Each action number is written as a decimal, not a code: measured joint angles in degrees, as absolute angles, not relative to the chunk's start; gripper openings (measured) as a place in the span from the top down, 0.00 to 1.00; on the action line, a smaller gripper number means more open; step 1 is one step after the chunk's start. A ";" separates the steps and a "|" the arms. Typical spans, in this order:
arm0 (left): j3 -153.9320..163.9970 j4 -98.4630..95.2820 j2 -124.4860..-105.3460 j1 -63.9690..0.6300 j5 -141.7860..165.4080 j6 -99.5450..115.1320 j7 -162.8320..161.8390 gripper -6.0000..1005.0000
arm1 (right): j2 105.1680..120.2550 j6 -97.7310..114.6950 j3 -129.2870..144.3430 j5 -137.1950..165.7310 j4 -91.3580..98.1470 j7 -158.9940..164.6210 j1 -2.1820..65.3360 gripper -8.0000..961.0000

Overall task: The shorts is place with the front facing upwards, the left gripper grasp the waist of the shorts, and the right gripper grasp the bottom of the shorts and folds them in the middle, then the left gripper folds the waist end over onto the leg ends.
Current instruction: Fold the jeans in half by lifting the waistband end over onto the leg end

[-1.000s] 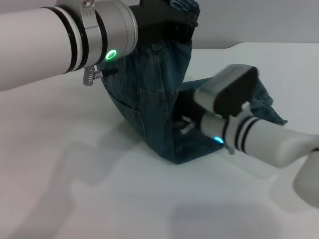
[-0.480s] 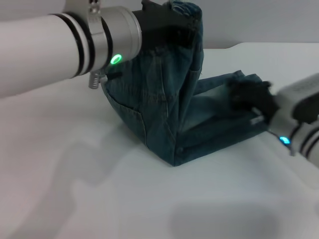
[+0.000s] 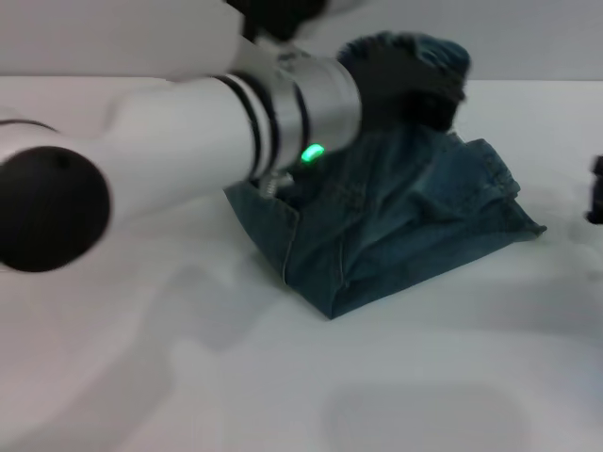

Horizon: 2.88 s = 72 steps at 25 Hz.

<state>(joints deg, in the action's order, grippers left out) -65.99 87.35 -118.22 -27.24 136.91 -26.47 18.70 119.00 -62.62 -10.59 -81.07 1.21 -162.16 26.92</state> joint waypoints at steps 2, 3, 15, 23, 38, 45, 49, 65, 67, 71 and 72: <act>-64.77 85.04 -118.28 -28.75 135.68 -25.27 18.91 0.90 | 118.89 -64.11 -11.64 -81.10 1.30 -162.01 25.21 0.99; -64.38 84.05 -118.32 -29.35 135.15 -24.69 18.91 0.90 | 118.86 -64.64 -11.87 -81.10 1.33 -161.98 24.63 0.99; -57.11 76.88 -118.62 -32.73 131.23 -12.79 18.28 0.89 | 118.93 -66.81 -11.46 -80.75 1.34 -161.85 22.65 0.99; -56.46 76.31 -118.51 -34.12 131.13 -12.15 18.75 0.54 | 119.00 -67.99 -11.42 -80.64 1.10 -161.76 22.55 0.99; -58.41 69.25 -118.52 -45.35 132.23 -24.05 25.24 0.22 | 119.00 -69.17 -11.33 -80.59 -0.11 -161.62 21.91 0.99; -61.41 68.85 -118.53 -48.49 132.21 -30.24 29.73 0.19 | 119.00 -69.26 -11.34 -80.59 -0.65 -161.63 21.96 0.99; -59.38 67.46 -118.68 -50.67 132.29 -30.75 30.31 0.19 | 119.09 -69.78 -11.43 -80.68 -0.98 -161.91 21.58 0.99; -58.74 66.14 -118.75 -51.88 135.46 -26.32 35.31 0.19 | 119.18 -74.79 -12.22 -81.13 -0.66 -163.20 17.78 0.99; -58.58 66.19 -118.80 -51.89 136.25 -26.05 35.32 0.19 | 119.18 -75.01 -12.22 -81.13 -0.86 -163.39 17.57 0.99; -59.46 65.10 -118.83 -53.50 135.79 -28.49 34.61 0.19 | 119.23 -75.20 -12.22 -81.13 -1.01 -163.51 17.43 0.99; -60.41 63.95 -118.85 -54.78 134.76 -30.92 33.97 0.19 | 119.25 -75.30 -12.22 -81.13 -1.05 -163.51 17.40 0.99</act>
<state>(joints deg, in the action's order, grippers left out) -60.41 63.95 -118.85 -54.78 134.76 -30.92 33.97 119.25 -75.30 -12.22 -81.13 -1.05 -163.51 17.40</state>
